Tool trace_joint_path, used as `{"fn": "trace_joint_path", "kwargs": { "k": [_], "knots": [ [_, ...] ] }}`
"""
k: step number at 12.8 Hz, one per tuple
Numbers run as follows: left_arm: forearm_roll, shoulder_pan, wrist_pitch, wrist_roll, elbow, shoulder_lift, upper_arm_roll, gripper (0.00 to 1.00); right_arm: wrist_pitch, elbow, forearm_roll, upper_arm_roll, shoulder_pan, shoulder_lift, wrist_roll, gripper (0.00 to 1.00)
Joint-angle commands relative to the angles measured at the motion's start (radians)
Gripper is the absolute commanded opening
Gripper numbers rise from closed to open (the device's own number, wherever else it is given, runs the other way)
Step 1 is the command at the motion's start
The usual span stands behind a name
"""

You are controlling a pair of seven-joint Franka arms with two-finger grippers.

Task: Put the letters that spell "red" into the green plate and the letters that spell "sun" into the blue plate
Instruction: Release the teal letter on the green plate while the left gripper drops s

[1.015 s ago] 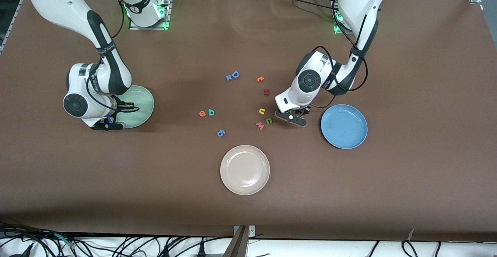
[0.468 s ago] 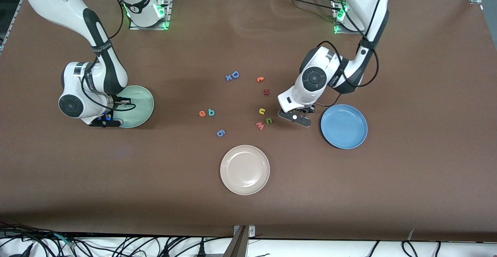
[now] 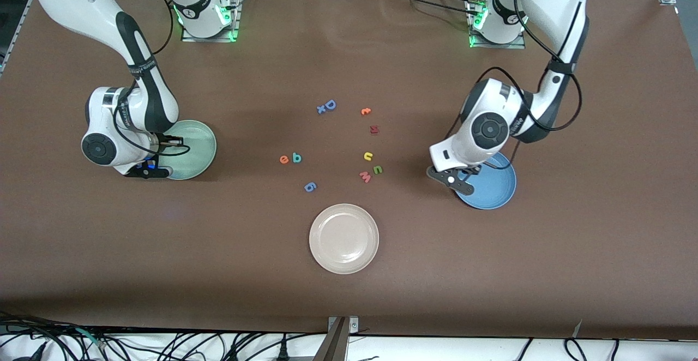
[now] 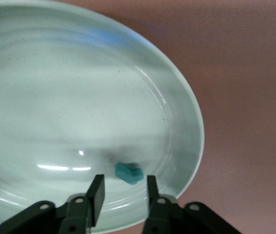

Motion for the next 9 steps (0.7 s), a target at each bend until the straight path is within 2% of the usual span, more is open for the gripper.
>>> {"fn": "trace_joint_path", "kwargs": {
  "k": [1, 3, 5, 6, 7, 8, 9],
  "knots": [
    [0.045, 0.036, -0.005, 0.027, -0.025, 0.003, -0.008, 0.13, -0.018, 0.0, 0.002, 0.004, -0.006, -0.042, -0.003, 0.65],
    [0.045, 0.038, -0.002, 0.025, -0.038, 0.011, -0.008, 0.13, -0.055, 0.016, 0.004, 0.037, 0.003, -0.079, 0.069, 0.65],
    [0.045, 0.042, 0.006, 0.025, -0.054, 0.016, -0.008, 0.13, -0.098, 0.059, 0.004, 0.105, 0.003, -0.099, 0.183, 0.65],
    [0.045, 0.045, 0.006, 0.025, -0.058, 0.016, -0.008, 0.18, -0.115, 0.079, 0.004, 0.143, 0.003, -0.102, 0.246, 0.65],
    [0.045, 0.045, 0.006, 0.025, -0.058, 0.016, -0.008, 0.32, -0.115, 0.099, 0.004, 0.183, 0.003, -0.102, 0.312, 0.66],
    [0.045, 0.045, 0.006, 0.025, -0.058, 0.016, -0.008, 0.99, -0.103, 0.116, 0.017, 0.231, 0.004, -0.098, 0.4, 0.72],
    [0.045, 0.047, 0.005, 0.027, -0.055, 0.013, -0.008, 1.0, -0.089, 0.142, 0.031, 0.264, 0.011, -0.086, 0.475, 0.73]
  ]
}}
